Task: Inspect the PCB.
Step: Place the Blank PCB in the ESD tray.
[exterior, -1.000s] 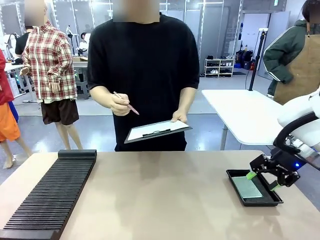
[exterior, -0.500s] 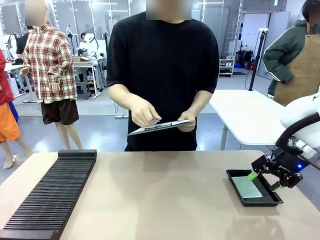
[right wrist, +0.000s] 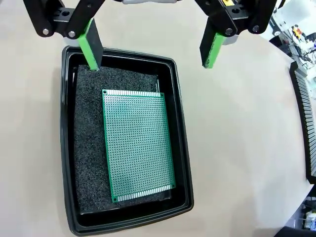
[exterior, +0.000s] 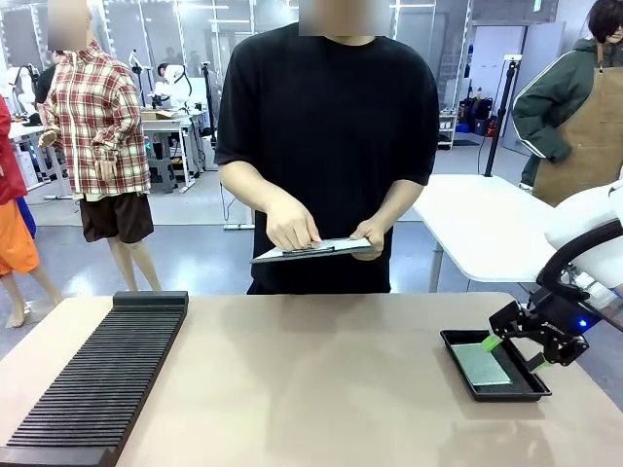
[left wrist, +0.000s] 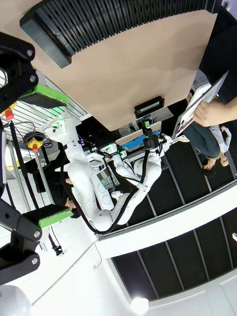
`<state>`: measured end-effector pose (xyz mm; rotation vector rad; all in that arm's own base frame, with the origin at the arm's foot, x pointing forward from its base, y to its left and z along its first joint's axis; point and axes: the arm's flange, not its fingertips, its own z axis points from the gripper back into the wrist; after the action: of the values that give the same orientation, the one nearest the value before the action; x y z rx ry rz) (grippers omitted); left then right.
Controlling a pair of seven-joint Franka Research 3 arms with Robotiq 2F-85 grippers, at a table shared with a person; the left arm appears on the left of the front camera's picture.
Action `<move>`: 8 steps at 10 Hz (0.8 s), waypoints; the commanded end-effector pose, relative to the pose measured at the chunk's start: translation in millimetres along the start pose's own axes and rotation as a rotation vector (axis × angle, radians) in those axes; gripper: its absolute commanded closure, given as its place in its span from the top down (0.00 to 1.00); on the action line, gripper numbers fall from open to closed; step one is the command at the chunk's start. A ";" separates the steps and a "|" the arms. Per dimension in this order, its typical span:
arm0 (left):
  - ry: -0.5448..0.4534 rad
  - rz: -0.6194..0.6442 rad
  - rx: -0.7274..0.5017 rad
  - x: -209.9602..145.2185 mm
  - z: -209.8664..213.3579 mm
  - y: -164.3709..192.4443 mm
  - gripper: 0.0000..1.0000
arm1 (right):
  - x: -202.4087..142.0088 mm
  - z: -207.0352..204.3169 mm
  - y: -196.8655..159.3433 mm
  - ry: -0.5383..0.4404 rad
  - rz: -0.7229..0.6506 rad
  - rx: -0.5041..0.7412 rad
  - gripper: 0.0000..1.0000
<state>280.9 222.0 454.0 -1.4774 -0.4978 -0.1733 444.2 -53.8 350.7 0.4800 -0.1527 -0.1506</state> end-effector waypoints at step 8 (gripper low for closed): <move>0.005 -0.006 0.016 -0.3 0.4 -2.2 1.00 | -26.2 101.0 4.0 0.027 -0.058 0.222 1.00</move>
<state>281.0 222.0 454.0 -1.4774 -0.4976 -0.1733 416.5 -73.6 407.4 0.6233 -0.1339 -0.1444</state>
